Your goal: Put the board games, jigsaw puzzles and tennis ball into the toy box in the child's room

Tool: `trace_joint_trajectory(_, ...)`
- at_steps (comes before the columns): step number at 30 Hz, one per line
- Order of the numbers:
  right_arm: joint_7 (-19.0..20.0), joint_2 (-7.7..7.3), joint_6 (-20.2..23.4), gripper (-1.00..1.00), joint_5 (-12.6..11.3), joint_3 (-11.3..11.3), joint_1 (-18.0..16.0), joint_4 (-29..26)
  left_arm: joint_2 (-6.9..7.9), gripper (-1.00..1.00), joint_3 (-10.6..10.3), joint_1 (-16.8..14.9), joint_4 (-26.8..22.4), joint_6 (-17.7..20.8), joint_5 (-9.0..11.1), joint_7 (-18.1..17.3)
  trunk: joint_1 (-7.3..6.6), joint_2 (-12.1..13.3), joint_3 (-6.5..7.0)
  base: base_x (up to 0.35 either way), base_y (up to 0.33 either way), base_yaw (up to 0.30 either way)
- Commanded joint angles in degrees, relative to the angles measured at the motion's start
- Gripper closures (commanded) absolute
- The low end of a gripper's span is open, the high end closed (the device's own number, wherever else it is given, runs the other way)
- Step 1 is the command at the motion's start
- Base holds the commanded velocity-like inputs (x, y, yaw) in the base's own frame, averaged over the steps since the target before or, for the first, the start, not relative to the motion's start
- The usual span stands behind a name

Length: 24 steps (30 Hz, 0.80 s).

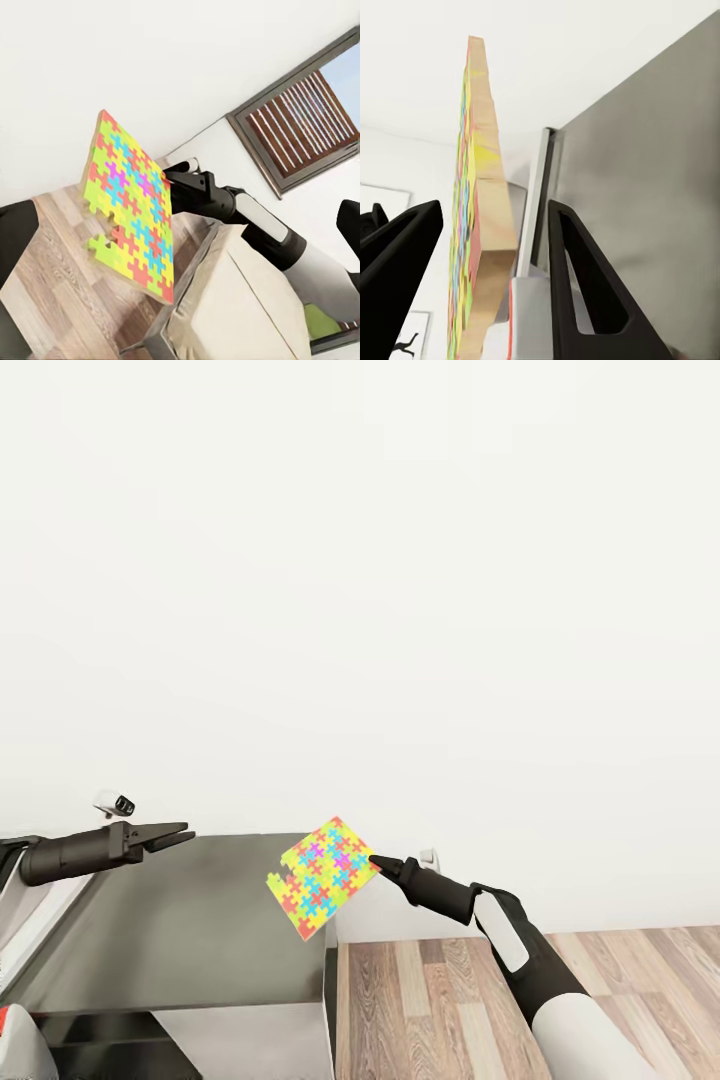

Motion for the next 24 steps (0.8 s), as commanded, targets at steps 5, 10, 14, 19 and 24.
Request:
trace_joint_trajectory(5, 0.0, 0.01, 0.3, 1.0, -0.2, 0.0, 0.0, -0.1, 0.07, -1.0, 0.0, 0.0, 0.0, 0.6, 0.1, -0.2, -1.09, 1.9, 0.8, -0.011, 0.0, 0.133)
trace_joint_trajectory(10, 0.1, 0.0, 0.3, 1.0, -0.2, 0.0, 0.0, -0.2, 0.04, -1.0, 0.0, 0.0, 0.0, 0.6, 0.1, -0.2, -2.19, 3.9, 1.7, -0.001, 0.0, 0.264)
trace_joint_trajectory(14, 0.1, 0.03, 0.1, 1.0, -0.1, 0.0, 0.0, -0.2, 0.04, -1.0, 0.0, 0.0, 0.0, 0.6, 0.0, -0.2, -3.07, 5.5, 2.42, 0.0, 0.0, 0.284)
trace_joint_trajectory(19, 0.1, 0.0, -1.1, 1.0, -0.2, 0.0, 0.0, -0.3, 0.02, -1.0, -0.1, 0.0, -0.1, 0.6, 0.0, -0.2, -4.16, 7.6, 3.31, 0.0, 0.0, 0.277)
trace_joint_trajectory(24, 0.1, 0.06, -1.4, 1.0, -0.1, 0.0, 0.0, -1.0, 0.03, -1.0, -0.1, 0.0, -0.1, 0.6, -0.1, -0.2, -5.26, 9.6, 4.21, 0.0, 0.0, 0.09)
